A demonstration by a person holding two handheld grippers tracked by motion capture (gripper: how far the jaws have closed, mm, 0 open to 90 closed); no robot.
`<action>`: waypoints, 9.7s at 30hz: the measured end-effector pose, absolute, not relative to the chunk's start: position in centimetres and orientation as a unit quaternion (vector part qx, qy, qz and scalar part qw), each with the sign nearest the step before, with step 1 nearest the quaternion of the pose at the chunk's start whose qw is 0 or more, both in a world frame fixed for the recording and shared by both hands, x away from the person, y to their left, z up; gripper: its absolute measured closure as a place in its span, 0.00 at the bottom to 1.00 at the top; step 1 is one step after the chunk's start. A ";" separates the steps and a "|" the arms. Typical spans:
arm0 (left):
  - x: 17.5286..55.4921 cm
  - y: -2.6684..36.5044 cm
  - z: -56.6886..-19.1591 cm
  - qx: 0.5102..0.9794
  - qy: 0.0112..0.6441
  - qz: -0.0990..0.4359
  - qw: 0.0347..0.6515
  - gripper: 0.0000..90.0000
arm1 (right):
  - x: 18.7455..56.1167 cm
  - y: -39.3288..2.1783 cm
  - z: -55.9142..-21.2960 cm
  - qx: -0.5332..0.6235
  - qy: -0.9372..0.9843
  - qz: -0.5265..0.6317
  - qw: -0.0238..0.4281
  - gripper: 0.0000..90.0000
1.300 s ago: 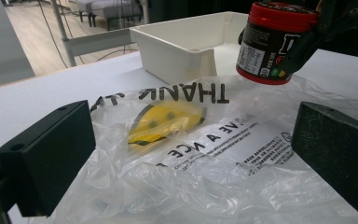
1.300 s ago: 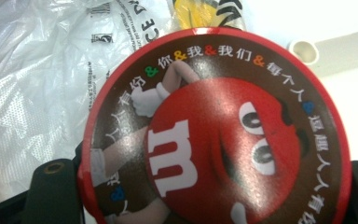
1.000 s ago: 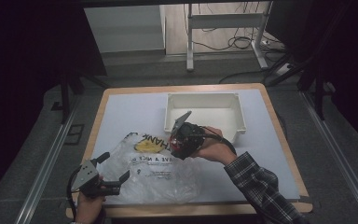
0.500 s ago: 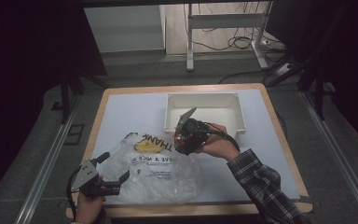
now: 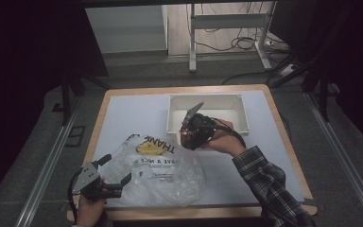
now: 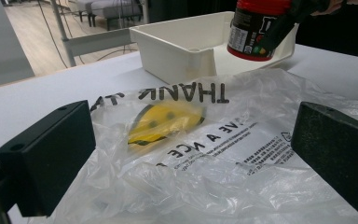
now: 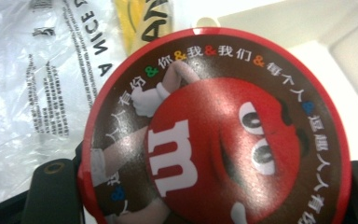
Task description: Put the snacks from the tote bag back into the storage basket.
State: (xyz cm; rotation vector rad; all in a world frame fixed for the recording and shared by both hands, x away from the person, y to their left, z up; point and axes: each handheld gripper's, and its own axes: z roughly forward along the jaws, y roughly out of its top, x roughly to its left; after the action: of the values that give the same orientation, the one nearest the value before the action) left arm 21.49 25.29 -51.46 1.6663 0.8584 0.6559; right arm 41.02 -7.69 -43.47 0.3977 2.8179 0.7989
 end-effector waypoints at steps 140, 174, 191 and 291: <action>21.4 25.3 -51.4 0.704 0.359 0.278 0.547 0.00 | 50.4 -3.7 -50.2 0.131 0.955 0.258 0.068 0.28; 21.4 25.3 -51.4 0.703 0.361 0.278 0.546 0.00 | 49.7 -4.9 -48.6 0.137 0.943 0.295 0.077 0.09; 21.4 25.3 -51.4 0.703 0.361 0.278 0.546 0.00 | 48.8 -5.7 -48.0 0.132 0.938 0.307 0.091 0.08; 21.3 25.5 -51.4 0.701 0.364 0.279 0.546 0.00 | 42.2 -12.2 -47.3 0.165 0.898 0.396 0.096 0.07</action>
State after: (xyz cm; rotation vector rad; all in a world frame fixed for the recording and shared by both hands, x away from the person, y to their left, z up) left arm 21.29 25.45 -51.40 1.6609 0.8637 0.6608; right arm 42.18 -12.20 -47.31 0.4897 2.6610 1.1716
